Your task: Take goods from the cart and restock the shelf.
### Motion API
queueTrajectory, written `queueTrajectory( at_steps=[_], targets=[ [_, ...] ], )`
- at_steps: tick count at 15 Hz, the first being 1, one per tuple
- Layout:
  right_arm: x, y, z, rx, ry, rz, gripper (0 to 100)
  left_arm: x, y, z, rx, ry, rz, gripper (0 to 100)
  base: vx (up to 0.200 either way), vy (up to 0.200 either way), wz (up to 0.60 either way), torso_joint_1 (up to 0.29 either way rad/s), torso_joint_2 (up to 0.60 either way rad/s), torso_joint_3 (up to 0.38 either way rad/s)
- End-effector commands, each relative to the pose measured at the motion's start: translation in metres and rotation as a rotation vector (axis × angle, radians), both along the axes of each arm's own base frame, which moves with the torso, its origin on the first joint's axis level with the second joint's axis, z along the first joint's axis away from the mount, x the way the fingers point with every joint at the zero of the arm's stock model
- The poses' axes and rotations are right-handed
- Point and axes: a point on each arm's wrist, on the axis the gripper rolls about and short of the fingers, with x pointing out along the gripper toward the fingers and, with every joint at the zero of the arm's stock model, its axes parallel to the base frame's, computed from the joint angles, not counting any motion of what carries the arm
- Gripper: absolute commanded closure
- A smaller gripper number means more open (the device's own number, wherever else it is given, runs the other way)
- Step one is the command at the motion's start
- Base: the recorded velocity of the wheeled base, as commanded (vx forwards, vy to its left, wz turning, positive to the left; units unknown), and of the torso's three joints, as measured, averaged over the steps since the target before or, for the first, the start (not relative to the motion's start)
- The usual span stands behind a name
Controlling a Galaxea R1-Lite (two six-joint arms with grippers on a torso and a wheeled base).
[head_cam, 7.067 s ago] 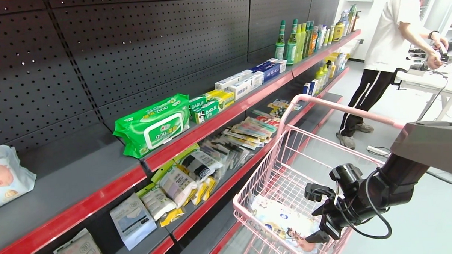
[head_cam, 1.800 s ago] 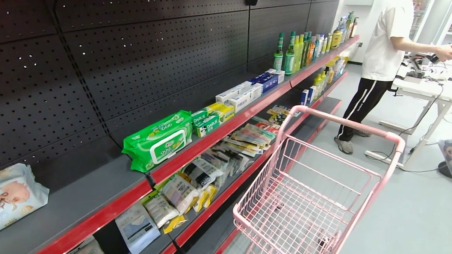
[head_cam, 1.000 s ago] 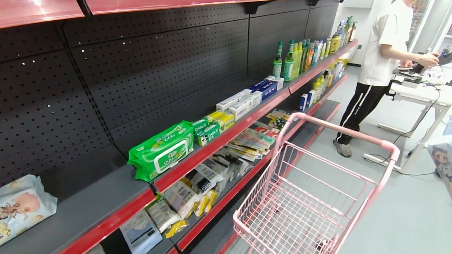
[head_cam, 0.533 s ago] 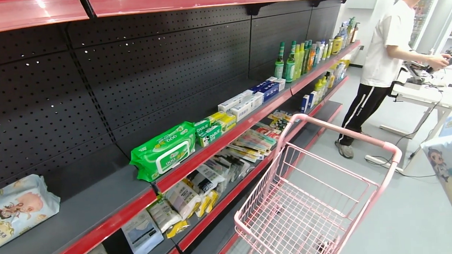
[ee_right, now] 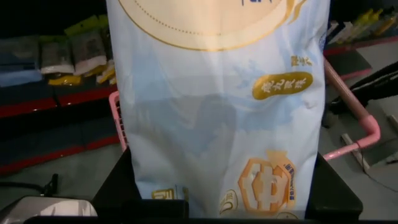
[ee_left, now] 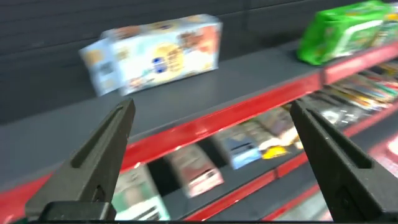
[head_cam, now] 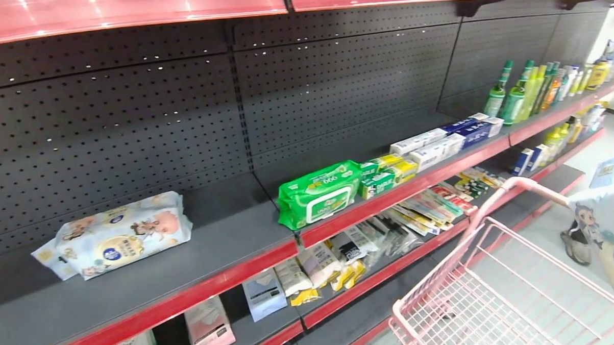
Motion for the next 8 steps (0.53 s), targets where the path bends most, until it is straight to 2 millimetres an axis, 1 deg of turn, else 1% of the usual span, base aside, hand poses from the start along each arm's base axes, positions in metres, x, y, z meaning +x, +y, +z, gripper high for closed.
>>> queueTrajectory(
  at_steps=[1,8],
  targets=[
    [0.0006,0.0002,0.0003,-0.001,0.002,0.001,100,0.0001,0.0,0.0,0.0,0.0,0.0,0,0.0,0.0,0.6,-0.002,0.0,-0.002],
    [0.0005,0.0002,0.0005,-0.003,-0.002,0.002,100,0.0001,0.0,0.0,0.0,0.0,0.0,0,0.0,0.0,0.6,0.002,0.0,0.0]
  ],
)
